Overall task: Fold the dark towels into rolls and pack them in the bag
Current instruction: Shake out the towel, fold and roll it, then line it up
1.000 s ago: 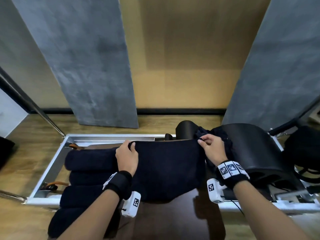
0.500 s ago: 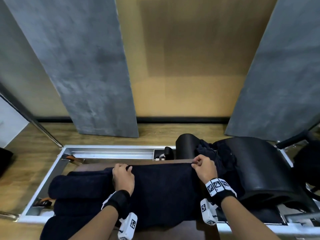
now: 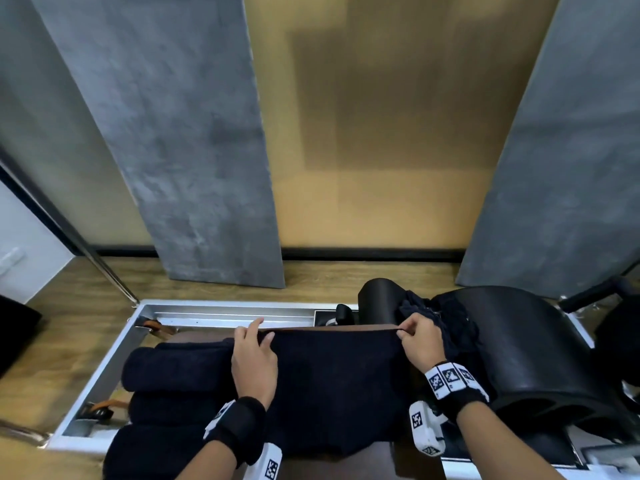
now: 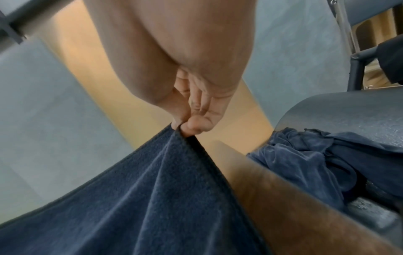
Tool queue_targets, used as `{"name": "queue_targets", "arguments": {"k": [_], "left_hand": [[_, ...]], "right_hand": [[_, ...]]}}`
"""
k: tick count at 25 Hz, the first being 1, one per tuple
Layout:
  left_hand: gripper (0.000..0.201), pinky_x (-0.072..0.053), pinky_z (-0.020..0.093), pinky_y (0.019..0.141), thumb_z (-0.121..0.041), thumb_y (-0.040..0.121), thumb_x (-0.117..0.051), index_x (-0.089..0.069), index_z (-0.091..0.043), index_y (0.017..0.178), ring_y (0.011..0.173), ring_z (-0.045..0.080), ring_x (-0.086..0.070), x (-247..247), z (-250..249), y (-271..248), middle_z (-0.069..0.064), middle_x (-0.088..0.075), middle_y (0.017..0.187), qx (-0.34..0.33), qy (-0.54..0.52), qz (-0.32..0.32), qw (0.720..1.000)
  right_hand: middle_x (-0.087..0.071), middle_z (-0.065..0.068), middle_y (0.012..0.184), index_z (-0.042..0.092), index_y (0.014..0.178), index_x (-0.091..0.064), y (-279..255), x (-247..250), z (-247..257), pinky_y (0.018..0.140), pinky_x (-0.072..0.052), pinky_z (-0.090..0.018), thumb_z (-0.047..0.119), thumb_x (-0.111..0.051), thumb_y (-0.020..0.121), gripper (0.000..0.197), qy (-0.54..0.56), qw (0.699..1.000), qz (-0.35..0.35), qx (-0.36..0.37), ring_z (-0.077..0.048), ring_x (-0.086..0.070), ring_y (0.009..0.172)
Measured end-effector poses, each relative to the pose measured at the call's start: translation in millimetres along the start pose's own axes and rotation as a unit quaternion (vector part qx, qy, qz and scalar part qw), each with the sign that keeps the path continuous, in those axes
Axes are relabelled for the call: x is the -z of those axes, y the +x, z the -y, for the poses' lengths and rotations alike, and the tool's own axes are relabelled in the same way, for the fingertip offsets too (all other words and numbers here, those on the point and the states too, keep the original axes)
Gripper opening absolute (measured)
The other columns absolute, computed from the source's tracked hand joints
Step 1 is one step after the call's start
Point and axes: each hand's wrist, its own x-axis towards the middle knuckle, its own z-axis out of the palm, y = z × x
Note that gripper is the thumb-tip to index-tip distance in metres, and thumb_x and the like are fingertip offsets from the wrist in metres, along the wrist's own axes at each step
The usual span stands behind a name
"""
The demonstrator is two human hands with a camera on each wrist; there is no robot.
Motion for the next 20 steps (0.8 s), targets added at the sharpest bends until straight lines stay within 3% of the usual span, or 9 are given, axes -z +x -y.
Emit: {"name": "queue_targets", "arguments": {"k": [2,4,7,11,14,16,18,20], "left_hand": [[0.018,-0.044,0.031,0.078,-0.014,0.100,-0.070,-0.074,-0.011,0.117,0.087,0.021,-0.061,20.1,-9.6,-5.5,0.000,-0.056,0.103,-0.014,-0.019,-0.012,1.000],[0.002,-0.041,0.024,0.071,-0.014,0.095,-0.077,-0.077,-0.015,0.097,0.084,0.021,-0.063,49.3,-13.6,-8.5,-0.004,-0.056,0.095,-0.045,-0.032,-0.032,0.998],[0.012,-0.042,0.023,0.072,-0.016,0.086,-0.086,-0.077,-0.024,0.084,0.081,0.013,-0.058,98.1,-16.0,-9.4,-0.010,-0.050,0.094,-0.103,-0.052,-0.045,0.992],[0.027,-0.054,0.030,0.073,-0.013,0.078,-0.091,-0.078,-0.037,0.078,0.081,0.012,-0.065,150.3,-34.3,-11.0,-0.010,-0.059,0.100,-0.157,-0.156,-0.022,0.975],[0.032,-0.059,0.030,0.058,-0.012,0.077,-0.092,-0.079,-0.040,0.080,0.060,0.022,-0.070,179.0,-48.8,-16.5,-0.004,-0.074,0.100,-0.136,-0.266,-0.017,0.954],[0.022,-0.054,0.026,0.049,-0.015,0.077,-0.093,-0.081,-0.033,0.082,0.044,0.026,-0.064,191.4,-51.9,-22.3,-0.001,-0.078,0.083,-0.133,-0.287,-0.024,0.948],[0.011,-0.050,0.023,0.044,-0.020,0.080,-0.091,-0.082,-0.026,0.083,0.043,0.027,-0.067,197.9,-53.7,-28.3,0.004,-0.076,0.067,-0.104,-0.306,0.002,0.946],[0.010,-0.048,0.021,0.039,-0.024,0.082,-0.091,-0.081,-0.021,0.085,0.053,0.030,-0.075,205.8,-55.2,-35.5,0.007,-0.078,0.074,-0.062,-0.352,0.033,0.933]], "right_hand": [[-0.071,0.001,0.083,0.018,0.089,-0.074,-10.8,18.0,7.7,0.082,-0.055,-0.034,0.002,-0.072,0.092,0.017,0.037,0.999,0.003,0.029,-0.017,-0.068,0.085],[-0.075,-0.002,0.084,0.014,0.097,-0.079,-27.0,42.2,16.0,0.072,-0.057,-0.030,0.000,-0.069,0.096,0.017,0.065,0.996,0.024,0.059,-0.014,-0.068,0.076],[-0.072,-0.005,0.067,0.009,0.092,-0.080,-56.6,86.1,29.2,0.053,-0.050,-0.021,-0.002,-0.068,0.096,0.017,0.123,0.988,0.015,0.091,-0.011,-0.062,0.056],[-0.067,-0.011,0.056,0.011,0.092,-0.072,-105.1,125.7,58.4,0.047,-0.049,-0.028,0.000,-0.064,0.100,0.015,0.152,0.978,-0.014,0.143,-0.020,-0.061,0.046],[-0.064,-0.013,0.055,-0.001,0.097,-0.067,-138.3,148.2,76.4,0.041,-0.050,-0.031,-0.002,-0.061,0.101,0.007,0.221,0.962,-0.011,0.160,-0.028,-0.061,0.042],[-0.064,-0.020,0.061,-0.004,0.097,-0.065,-157.3,161.6,87.2,0.044,-0.054,-0.030,-0.003,-0.061,0.101,0.006,0.286,0.946,-0.014,0.155,-0.031,-0.065,0.046],[-0.061,-0.025,0.058,-0.005,0.096,-0.066,-171.9,169.2,92.6,0.040,-0.049,-0.027,-0.002,-0.062,0.100,0.007,0.292,0.944,-0.025,0.149,-0.029,-0.061,0.042],[-0.052,-0.019,0.048,-0.003,0.094,-0.069,-183.9,177.6,95.4,0.035,-0.036,-0.022,0.003,-0.064,0.100,0.010,0.273,0.949,-0.060,0.143,-0.024,-0.047,0.033]]}}
